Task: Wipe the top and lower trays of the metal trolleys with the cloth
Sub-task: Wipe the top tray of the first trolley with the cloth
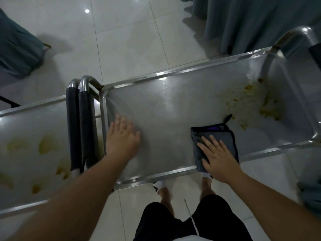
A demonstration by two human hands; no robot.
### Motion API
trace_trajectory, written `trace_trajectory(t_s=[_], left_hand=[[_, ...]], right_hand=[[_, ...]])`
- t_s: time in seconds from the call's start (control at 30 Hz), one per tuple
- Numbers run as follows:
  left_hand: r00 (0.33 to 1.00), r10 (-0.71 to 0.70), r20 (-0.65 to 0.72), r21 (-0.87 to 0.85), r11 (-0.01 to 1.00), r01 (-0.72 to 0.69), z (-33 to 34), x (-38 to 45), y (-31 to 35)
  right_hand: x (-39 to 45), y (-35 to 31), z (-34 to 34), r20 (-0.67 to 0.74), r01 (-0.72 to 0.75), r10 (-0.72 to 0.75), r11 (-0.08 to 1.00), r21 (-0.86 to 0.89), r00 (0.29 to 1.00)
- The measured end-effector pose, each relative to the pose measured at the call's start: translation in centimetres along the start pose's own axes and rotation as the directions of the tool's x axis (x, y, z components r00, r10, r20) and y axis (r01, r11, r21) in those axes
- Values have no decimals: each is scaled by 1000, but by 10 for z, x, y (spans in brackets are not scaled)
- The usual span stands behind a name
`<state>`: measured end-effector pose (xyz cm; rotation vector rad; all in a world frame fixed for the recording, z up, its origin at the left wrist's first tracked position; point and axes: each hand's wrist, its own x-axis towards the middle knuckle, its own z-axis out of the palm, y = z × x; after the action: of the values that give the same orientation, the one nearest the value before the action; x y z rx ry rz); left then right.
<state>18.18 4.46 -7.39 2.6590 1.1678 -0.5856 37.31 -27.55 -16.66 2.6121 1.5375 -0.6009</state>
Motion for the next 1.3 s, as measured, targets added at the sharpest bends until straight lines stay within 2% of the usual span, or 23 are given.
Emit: trace_trajectory(t_s=[0.1, 0.23, 0.57, 0.8, 1.0, 1.1, 1.3], left_hand=[[997, 69, 34, -145, 987, -63, 21, -15, 61], [995, 72, 65, -314, 948, -49, 50, -24, 128], [1000, -5, 27, -441, 897, 16, 93, -23, 218], [992, -2, -127, -412, 910, -51, 100, 7, 233], [978, -61, -198, -336, 942, -10, 106, 48, 245], [974, -91, -209, -257, 966, 35, 115, 56, 252], [963, -106, -246, -242, 969, 45, 123, 56, 252]], right_hand=[[6, -2, 2, -55, -4, 9, 996, 85, 998], [8, 9, 14, -52, 104, -101, 993, 62, 994], [9, 19, 28, -137, 159, -141, 979, 131, 980], [3, 39, 28, -137, 189, -171, 973, 130, 976], [-4, 73, 24, -144, 169, -156, 982, 84, 977], [-10, 111, 23, -165, 142, -131, 988, 57, 978], [-32, 236, 8, -192, 26, -28, 1000, -12, 981]])
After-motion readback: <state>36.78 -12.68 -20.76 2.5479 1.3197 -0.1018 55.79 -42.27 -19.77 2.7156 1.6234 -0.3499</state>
